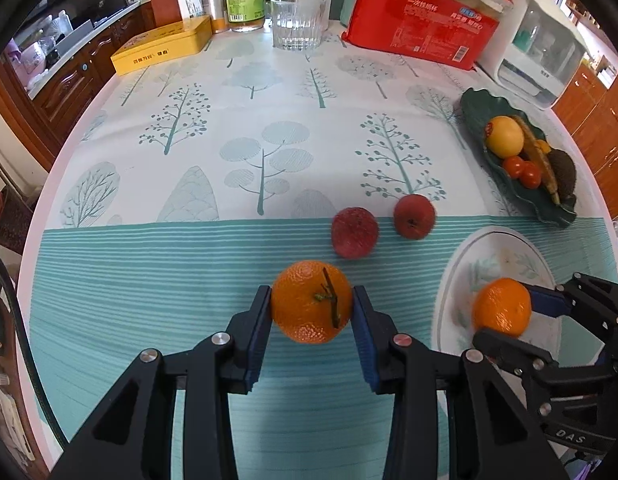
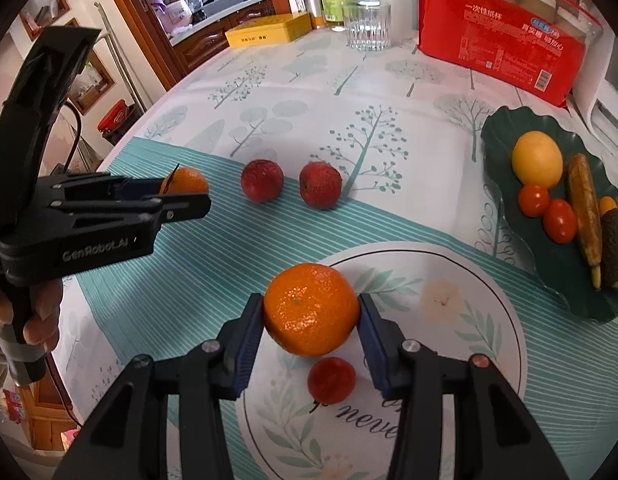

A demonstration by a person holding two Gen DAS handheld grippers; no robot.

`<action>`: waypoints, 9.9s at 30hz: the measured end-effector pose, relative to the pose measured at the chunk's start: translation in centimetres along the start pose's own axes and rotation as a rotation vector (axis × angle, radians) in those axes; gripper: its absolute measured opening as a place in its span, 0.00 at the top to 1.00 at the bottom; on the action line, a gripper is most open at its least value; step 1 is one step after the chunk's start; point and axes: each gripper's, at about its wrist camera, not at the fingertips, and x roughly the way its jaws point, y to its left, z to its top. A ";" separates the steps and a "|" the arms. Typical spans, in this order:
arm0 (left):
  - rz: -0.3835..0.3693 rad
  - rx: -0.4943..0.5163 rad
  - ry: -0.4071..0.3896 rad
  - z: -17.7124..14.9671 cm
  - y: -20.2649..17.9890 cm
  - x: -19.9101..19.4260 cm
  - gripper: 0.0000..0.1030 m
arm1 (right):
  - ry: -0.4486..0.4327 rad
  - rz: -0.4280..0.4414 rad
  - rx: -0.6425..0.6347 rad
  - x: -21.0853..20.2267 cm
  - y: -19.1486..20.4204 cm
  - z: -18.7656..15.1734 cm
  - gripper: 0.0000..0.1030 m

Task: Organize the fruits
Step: 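Lift and carry the tangerine and orange over the green leaf plate, then lower both fruits onto the green plate and open both tools, then withdraw both tools from the green plate toward the red fruits, then grasp the red lychee with the left tool while the right tool grasps the cherry tomato, then carry the lychee and cherry tomato over the green leaf plate, then lower the lychee and cherry tomato onto the green plate and open both tools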

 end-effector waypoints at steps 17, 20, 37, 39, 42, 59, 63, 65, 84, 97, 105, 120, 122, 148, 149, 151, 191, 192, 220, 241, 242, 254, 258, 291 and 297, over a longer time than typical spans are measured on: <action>-0.055 0.061 -0.045 -2.5 -5.4 -6.1 0.64 | -0.111 -0.009 0.111 -7.3 -3.2 -2.4 0.55; -0.064 0.087 -0.060 -2.4 -7.1 -7.2 0.64 | -0.131 -0.039 0.143 -8.8 -4.6 -3.2 0.55; -0.079 0.242 -0.156 2.9 -13.8 -11.3 0.64 | -0.217 -0.141 0.307 -15.8 -12.9 -5.0 0.55; -0.079 0.262 -0.167 4.3 -14.4 -11.8 0.64 | -0.227 -0.139 0.316 -16.4 -13.5 -4.6 0.55; -0.080 0.293 -0.177 6.3 -15.3 -12.2 0.64 | -0.247 -0.147 0.320 -17.4 -14.4 -3.6 0.55; -0.115 0.548 -0.140 19.0 -23.1 -5.2 0.63 | -0.237 -0.186 0.348 -16.3 -20.9 4.4 0.55; -0.129 0.617 -0.075 20.6 -24.3 -1.1 0.63 | -0.163 -0.166 0.342 -13.0 -20.8 4.3 0.55; -0.138 0.646 -0.042 21.1 -24.7 0.9 0.63 | -0.133 -0.154 0.337 -11.5 -20.4 3.9 0.55; -0.215 0.710 0.112 21.1 -24.6 10.7 0.63 | -0.096 -0.263 0.360 -5.7 -19.2 1.5 0.54; -0.328 0.769 0.133 21.0 -24.1 9.9 0.45 | -0.150 -0.227 0.413 -7.3 -20.9 0.2 0.49; -0.320 0.821 0.087 19.5 -24.4 7.2 0.38 | -0.162 -0.225 0.422 -7.8 -20.6 0.2 0.49; -0.249 0.706 -0.029 13.6 -20.5 -1.3 0.31 | -0.199 -0.185 0.375 -10.8 -17.3 -0.3 0.49; -0.226 0.667 -0.063 12.3 -19.6 -3.0 0.31 | -0.206 -0.172 0.364 -11.2 -16.6 -0.5 0.49; 0.030 0.139 -0.246 0.7 -6.8 -12.7 0.21 | -0.214 -0.047 0.169 -12.5 -5.7 -1.5 0.49; 0.040 0.130 -0.248 0.4 -6.3 -12.4 0.21 | -0.207 -0.042 0.165 -12.1 -5.5 -1.4 0.49; 0.047 0.119 -0.248 0.1 -5.7 -11.9 0.21 | -0.189 -0.035 0.152 -11.1 -4.8 -1.4 0.49; 0.002 0.088 0.012 3.9 -2.0 5.4 0.44 | 0.032 -0.099 -0.008 -0.3 -1.0 -3.0 0.74; 0.000 0.093 0.014 4.0 -2.2 5.6 0.46 | 0.032 -0.094 -0.005 -0.3 -1.1 -3.0 0.74; -0.038 0.184 -0.001 0.2 -6.2 0.8 0.70 | -0.030 -0.045 0.084 -2.8 -2.0 -3.7 0.75; -0.161 0.289 -0.092 4.3 -16.7 -4.1 0.70 | -0.182 -0.154 0.279 -11.0 -12.0 -4.4 0.75; -0.164 0.295 -0.098 5.0 -17.3 -4.3 0.70 | -0.192 -0.167 0.291 -11.7 -12.8 -4.2 0.75; -0.169 0.378 -0.212 13.8 -23.6 -6.5 0.70 | -0.314 -0.250 0.364 -18.9 -21.4 1.7 0.75; -0.165 0.380 -0.228 16.6 -25.1 -6.0 0.70 | -0.326 -0.254 0.376 -19.6 -23.8 4.6 0.75; -0.132 0.315 0.056 19.4 -27.1 8.4 0.36 | 0.095 -0.088 0.583 -2.7 -31.3 9.6 0.59; -0.121 0.292 0.043 19.4 -25.8 6.9 0.35 | 0.080 -0.101 0.574 -3.7 -30.7 9.3 0.59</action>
